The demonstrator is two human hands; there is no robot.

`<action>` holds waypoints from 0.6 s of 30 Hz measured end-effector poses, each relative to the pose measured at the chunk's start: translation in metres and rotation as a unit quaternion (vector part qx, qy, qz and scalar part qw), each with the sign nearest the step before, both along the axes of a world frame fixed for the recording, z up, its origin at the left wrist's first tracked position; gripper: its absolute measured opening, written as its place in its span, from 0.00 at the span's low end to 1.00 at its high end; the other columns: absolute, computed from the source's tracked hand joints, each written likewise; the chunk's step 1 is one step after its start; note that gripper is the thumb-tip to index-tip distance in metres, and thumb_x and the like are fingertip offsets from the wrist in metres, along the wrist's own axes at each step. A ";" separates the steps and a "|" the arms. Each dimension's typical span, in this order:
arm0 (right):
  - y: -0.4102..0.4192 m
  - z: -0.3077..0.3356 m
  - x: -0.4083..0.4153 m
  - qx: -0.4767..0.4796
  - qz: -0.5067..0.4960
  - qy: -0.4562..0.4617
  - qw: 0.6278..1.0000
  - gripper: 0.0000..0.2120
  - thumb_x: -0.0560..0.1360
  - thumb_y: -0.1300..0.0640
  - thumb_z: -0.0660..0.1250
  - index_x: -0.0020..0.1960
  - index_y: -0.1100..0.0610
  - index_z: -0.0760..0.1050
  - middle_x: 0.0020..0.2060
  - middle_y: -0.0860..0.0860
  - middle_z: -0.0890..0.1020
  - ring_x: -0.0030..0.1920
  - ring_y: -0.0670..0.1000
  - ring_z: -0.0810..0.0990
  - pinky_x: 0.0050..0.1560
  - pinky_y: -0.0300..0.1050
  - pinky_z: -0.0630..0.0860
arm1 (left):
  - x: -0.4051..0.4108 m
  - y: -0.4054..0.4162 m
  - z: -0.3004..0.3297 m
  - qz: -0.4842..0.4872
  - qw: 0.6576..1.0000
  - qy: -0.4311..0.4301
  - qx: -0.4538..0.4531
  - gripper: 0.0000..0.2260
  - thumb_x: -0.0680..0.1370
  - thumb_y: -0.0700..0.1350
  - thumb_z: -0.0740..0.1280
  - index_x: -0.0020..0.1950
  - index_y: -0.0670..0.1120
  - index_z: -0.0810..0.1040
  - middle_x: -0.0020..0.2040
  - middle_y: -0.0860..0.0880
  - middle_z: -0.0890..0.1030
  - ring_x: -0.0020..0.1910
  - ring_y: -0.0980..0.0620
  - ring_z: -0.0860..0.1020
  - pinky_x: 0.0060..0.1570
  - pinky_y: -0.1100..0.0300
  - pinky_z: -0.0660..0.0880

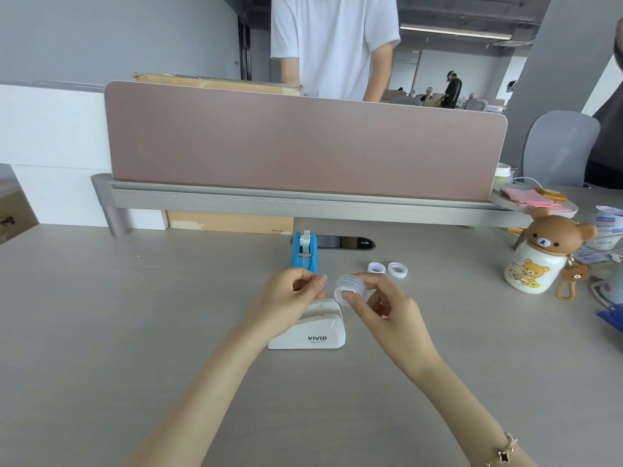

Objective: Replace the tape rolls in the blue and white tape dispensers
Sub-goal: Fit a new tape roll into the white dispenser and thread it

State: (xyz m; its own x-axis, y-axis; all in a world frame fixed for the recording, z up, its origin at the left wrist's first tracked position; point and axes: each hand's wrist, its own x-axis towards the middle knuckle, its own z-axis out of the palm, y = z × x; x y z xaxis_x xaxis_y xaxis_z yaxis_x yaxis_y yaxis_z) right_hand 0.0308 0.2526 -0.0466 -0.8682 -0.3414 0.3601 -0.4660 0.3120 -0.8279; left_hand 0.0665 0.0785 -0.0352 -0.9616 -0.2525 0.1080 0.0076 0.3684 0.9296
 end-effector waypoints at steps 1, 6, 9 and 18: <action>0.001 0.000 0.000 0.010 0.001 0.007 1.000 0.06 0.73 0.50 0.70 0.50 0.46 0.78 0.27 0.45 0.72 0.28 0.46 0.64 0.30 0.33 0.65 | 0.000 -0.001 0.000 0.000 1.000 -0.006 0.000 0.09 0.78 0.48 0.64 0.39 0.50 0.78 0.30 0.57 0.80 0.36 0.56 0.78 0.41 0.58 0.71; 0.007 0.005 -0.002 0.027 -0.004 0.022 0.999 0.07 0.73 0.54 0.71 0.49 0.46 0.77 0.29 0.33 0.75 0.29 0.47 0.64 0.32 0.32 0.65 | -0.001 -0.009 0.005 0.013 0.999 -0.036 0.005 0.07 0.79 0.48 0.64 0.47 0.46 0.79 0.36 0.55 0.80 0.22 0.66 0.72 0.35 0.65 0.70; 0.009 0.009 -0.003 0.009 -0.001 0.021 1.000 0.07 0.72 0.53 0.72 0.46 0.43 0.77 0.24 0.39 0.71 0.29 0.47 0.62 0.32 0.34 0.63 | 0.001 -0.014 0.010 0.008 0.999 -0.041 0.021 0.06 0.79 0.47 0.64 0.46 0.47 0.78 0.37 0.54 0.80 0.25 0.63 0.72 0.31 0.69 0.69; 0.001 0.003 -0.002 -0.040 0.038 -0.053 0.997 0.05 0.75 0.54 0.69 0.50 0.48 0.80 0.50 0.42 0.84 0.55 0.38 0.80 0.56 0.28 0.72 | 0.000 -0.001 0.011 0.080 0.996 -0.040 -0.002 0.09 0.79 0.45 0.60 0.43 0.44 0.77 0.37 0.53 0.78 0.34 0.55 0.73 0.35 0.61 0.68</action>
